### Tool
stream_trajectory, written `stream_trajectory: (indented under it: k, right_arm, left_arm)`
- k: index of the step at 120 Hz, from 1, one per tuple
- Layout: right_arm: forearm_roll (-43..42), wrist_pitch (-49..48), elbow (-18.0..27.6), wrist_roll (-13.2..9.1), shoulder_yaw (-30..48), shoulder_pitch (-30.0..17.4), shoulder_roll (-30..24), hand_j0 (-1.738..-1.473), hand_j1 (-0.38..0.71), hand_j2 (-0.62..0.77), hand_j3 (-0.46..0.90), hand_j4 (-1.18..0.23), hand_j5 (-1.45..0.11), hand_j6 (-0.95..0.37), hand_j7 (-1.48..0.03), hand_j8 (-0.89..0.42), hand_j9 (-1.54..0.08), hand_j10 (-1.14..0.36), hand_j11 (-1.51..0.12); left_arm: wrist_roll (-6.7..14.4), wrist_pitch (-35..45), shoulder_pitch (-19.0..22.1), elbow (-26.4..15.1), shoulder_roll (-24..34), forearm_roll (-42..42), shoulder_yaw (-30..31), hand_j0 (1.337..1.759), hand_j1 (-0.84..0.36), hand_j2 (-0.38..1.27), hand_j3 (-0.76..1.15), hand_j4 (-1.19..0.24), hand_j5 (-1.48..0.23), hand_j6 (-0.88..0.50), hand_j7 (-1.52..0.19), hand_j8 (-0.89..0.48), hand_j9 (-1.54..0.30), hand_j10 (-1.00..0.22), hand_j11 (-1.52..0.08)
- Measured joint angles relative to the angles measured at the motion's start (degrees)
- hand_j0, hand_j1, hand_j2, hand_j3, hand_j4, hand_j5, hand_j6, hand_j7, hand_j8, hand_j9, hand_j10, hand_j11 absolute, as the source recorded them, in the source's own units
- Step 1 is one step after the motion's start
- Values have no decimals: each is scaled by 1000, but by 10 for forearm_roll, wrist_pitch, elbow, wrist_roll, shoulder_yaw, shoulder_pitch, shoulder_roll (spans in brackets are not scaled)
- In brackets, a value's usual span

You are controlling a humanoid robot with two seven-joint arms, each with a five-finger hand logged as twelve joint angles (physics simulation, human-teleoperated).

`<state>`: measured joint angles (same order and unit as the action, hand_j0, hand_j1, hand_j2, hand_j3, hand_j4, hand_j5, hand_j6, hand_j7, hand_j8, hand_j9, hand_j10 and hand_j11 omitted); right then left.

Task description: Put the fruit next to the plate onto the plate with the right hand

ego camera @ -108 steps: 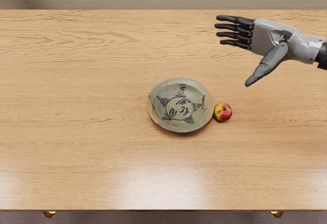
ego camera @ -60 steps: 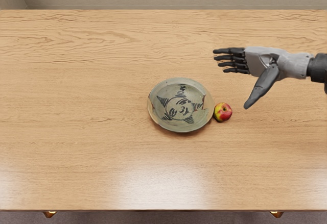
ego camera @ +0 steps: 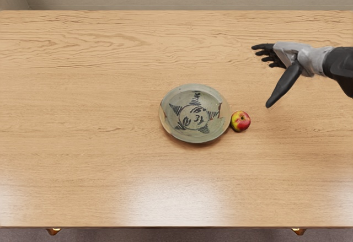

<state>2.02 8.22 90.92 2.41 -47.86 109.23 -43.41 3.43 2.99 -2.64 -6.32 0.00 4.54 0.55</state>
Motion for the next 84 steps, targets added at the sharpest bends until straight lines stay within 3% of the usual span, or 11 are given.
stream_trajectory:
  k: [15, 34, 64, 84]
  right_arm:
    - [64, 132, 40, -18, -44, 42, 51, -1658, -299, -8, 0, -42, -54, -43, -54, -42, -54, -42, -54]
    - [116, 229, 71, -30, -68, 52, 117, -1658, -299, -8, 0, -42, -54, -42, -54, -42, -54, -42, -54]
    - [132, 154, 81, -25, -74, 31, 157, -1658, -299, -8, 0, -42, -54, -42, -54, -42, -54, -42, -54]
    - [133, 134, 82, 0, -73, 20, 166, -1658, -299, -8, 0, -42, -54, -42, -54, -42, -54, -42, -54]
  left_arm:
    - [0, 0, 0, 0, 0, 0, 0, 1658, 58, 49, 0, -243, -316, -244, -316, -244, -316, -243, -316]
    - [0, 0, 0, 0, 0, 0, 0, 1658, 58, 49, 0, -243, -316, -244, -316, -244, -316, -243, -316]
    - [0, 0, 0, 0, 0, 0, 0, 1658, 58, 49, 0, -243, -316, -244, -316, -244, -316, -243, -316]
    - [0, 0, 0, 0, 0, 0, 0, 1658, 58, 49, 0, -243, -316, -244, -316, -244, -316, -243, -316]
